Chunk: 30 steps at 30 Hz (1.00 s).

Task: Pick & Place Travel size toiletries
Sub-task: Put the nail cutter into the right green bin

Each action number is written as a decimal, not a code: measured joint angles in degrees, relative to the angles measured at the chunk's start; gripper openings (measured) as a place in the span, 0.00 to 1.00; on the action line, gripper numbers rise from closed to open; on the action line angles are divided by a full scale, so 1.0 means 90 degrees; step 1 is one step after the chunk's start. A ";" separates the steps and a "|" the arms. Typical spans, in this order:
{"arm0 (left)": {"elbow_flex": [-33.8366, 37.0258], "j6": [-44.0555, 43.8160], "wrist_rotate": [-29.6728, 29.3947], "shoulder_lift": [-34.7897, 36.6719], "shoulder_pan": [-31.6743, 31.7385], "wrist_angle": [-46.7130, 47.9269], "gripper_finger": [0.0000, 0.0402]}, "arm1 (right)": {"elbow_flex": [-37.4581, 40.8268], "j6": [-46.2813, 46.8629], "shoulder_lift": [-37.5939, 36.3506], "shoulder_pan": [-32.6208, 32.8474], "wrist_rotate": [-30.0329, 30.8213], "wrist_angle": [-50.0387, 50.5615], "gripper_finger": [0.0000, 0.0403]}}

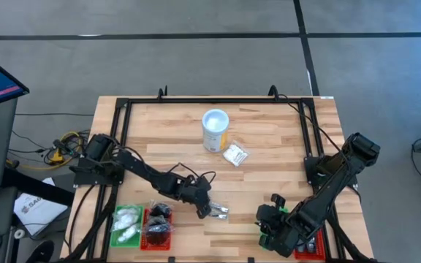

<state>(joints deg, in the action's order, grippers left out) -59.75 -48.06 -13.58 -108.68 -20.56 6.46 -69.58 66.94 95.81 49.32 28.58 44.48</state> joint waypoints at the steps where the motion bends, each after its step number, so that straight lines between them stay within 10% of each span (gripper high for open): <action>1: 0.0000 -0.0010 0.0001 0.0000 -0.0004 0.0002 0.22 | 0.0000 0.0000 0.0000 0.0000 0.0000 0.0001 0.27; 30: -0.0663 0.0789 0.0112 -0.1030 -0.0015 0.0058 0.20 | 0.0000 -0.0054 0.0007 -0.0053 0.0026 -0.0097 0.27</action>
<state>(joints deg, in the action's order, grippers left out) -65.72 -40.96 -12.58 -117.95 -20.70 6.98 -69.58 66.45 95.88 48.84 28.81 43.60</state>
